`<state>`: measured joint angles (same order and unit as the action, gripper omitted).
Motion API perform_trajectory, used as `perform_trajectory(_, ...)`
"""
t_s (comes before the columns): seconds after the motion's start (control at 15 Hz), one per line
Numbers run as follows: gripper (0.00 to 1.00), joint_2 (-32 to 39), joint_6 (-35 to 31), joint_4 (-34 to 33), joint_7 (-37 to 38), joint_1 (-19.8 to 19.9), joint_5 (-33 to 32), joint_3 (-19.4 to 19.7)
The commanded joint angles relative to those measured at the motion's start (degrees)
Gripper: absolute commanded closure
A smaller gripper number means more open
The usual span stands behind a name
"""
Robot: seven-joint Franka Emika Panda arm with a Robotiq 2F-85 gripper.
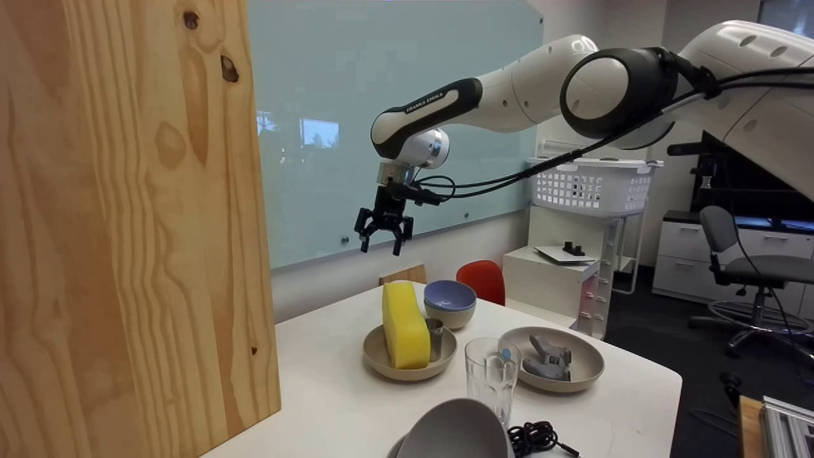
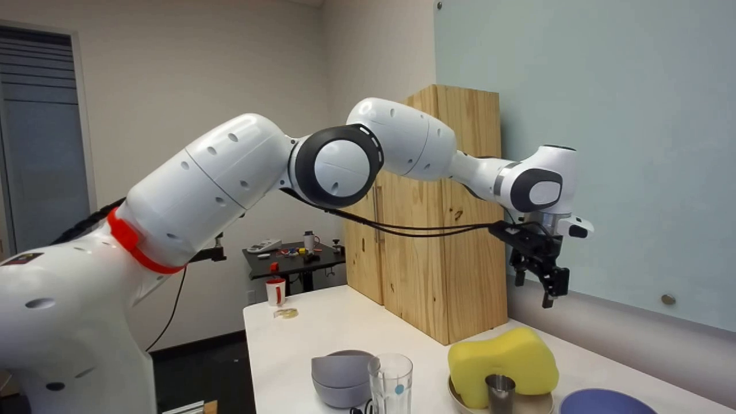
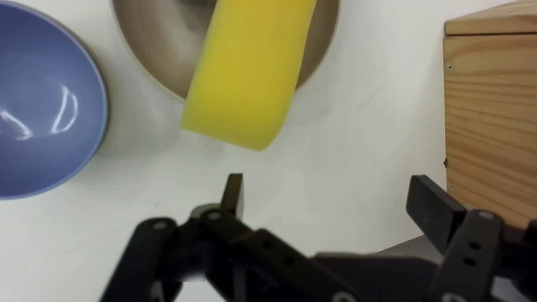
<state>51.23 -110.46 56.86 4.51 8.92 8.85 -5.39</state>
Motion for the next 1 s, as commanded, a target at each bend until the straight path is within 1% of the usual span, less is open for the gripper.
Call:
perform_trajectory(0.0,0.0,-8.9,0.3,12.9,3.3,-1.4,1.9,1.6)
perform_trajectory(0.27,0.0,-15.6,0.9,21.5,3.8,-2.5,2.3,2.2)
perform_trajectory(0.4,0.0,-18.5,-0.5,26.1,2.8,-2.5,2.7,2.5)
perform_trajectory(0.53,0.0,-20.6,-4.7,30.8,1.2,-2.6,2.1,3.4)
perform_trajectory(0.67,0.0,-22.5,-8.0,36.0,1.7,-2.3,2.2,4.6)
perform_trajectory(0.93,0.0,-25.9,-14.8,46.6,-0.1,-1.6,3.0,5.7)
